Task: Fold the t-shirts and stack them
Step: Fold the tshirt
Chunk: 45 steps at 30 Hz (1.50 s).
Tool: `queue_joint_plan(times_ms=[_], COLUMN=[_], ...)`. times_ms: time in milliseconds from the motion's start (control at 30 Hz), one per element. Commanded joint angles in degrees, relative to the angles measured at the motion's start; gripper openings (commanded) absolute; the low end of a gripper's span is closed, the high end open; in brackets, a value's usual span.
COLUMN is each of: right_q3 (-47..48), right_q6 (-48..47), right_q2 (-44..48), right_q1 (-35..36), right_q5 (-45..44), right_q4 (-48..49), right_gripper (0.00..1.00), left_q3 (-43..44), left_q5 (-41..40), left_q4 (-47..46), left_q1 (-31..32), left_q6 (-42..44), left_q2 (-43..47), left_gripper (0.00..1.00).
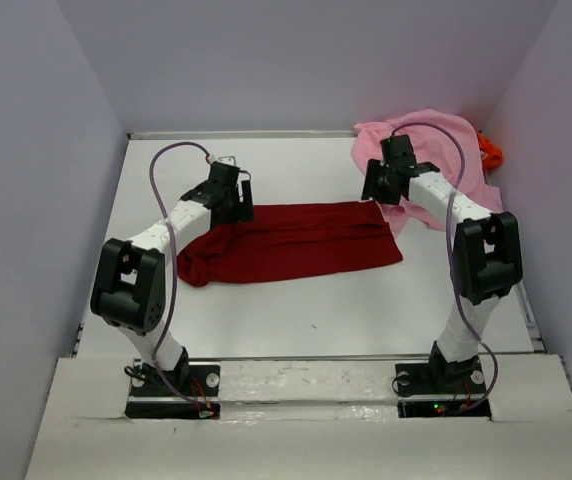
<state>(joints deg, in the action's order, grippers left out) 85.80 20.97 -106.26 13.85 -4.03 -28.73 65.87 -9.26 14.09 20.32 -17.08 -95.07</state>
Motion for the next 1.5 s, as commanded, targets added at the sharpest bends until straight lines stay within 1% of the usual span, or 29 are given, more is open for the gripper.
queue_joint_plan(times_ms=[0,133,233,400,533,600,667,800,967,1067,1133,1200,1367,1467], right_q3=[-5.63,-8.63,-11.52,-13.64,-14.43,-15.13,-15.4,-13.56,-10.83,-9.51,-8.29,-7.15,-5.65,-5.38], right_q6=[1.09,2.14,2.67,2.41,2.05,2.41,2.41,1.44,1.79,1.44,1.27,1.18,1.18,1.09], right_q2=[-1.14,-3.25,-3.08,-1.24,-2.46,-1.42,1.82,5.62,5.8,4.57,2.91,0.8,-3.59,-4.83], right_q1=[0.04,0.04,0.57,2.41,2.41,2.41,2.41,2.41,2.41,2.41,2.41,2.41,2.41,2.41], right_q5=[0.52,2.1,2.97,2.37,0.87,1.22,1.48,0.7,2.1,2.27,2.36,2.8,3.59,3.59], right_q4=[2.62,4.56,6.4,6.76,6.49,6.49,6.41,4.48,3.33,3.33,3.24,3.24,3.77,4.47], right_gripper=[0.56,0.56,0.56,0.56,0.57,0.57,0.57,0.57,0.57,0.57,0.57,0.57,0.57,0.57], left_q3=[-0.12,-0.21,-0.47,-0.48,-0.39,-0.56,-0.91,-0.83,-1.35,-0.65,-2.31,-5.21,-5.57,-8.02], left_q5=[-0.41,-0.85,-1.64,-1.99,-1.47,-1.55,-1.64,-2.26,-3.05,-2.17,-1.29,-2.95,-4.19,-3.49], left_q4=[-0.02,-0.02,-0.02,-0.38,-0.46,-0.46,-0.46,0.33,0.5,3.31,2.18,1.74,3.31,2.7], left_q1=[0.43,0.69,0.95,0.95,1.13,1.22,1.22,1.3,1.57,1.66,1.74,1.74,1.74,1.74], left_q6=[0.21,0.12,0.12,0.03,-0.15,-0.06,0.12,-0.23,-0.94,-1.72,-2.86,-3.66,-4.54,-4.89], left_q2=[3.04,3.48,4.1,4.19,3.92,4.1,4.19,2.43,-0.64,-2.49,-0.84,0.23,-1.87,-0.65], left_gripper=[0.89,0.91,0.93,0.93,0.93,0.93,0.93,0.93,0.93,0.93,0.93,0.93,0.93,0.93])
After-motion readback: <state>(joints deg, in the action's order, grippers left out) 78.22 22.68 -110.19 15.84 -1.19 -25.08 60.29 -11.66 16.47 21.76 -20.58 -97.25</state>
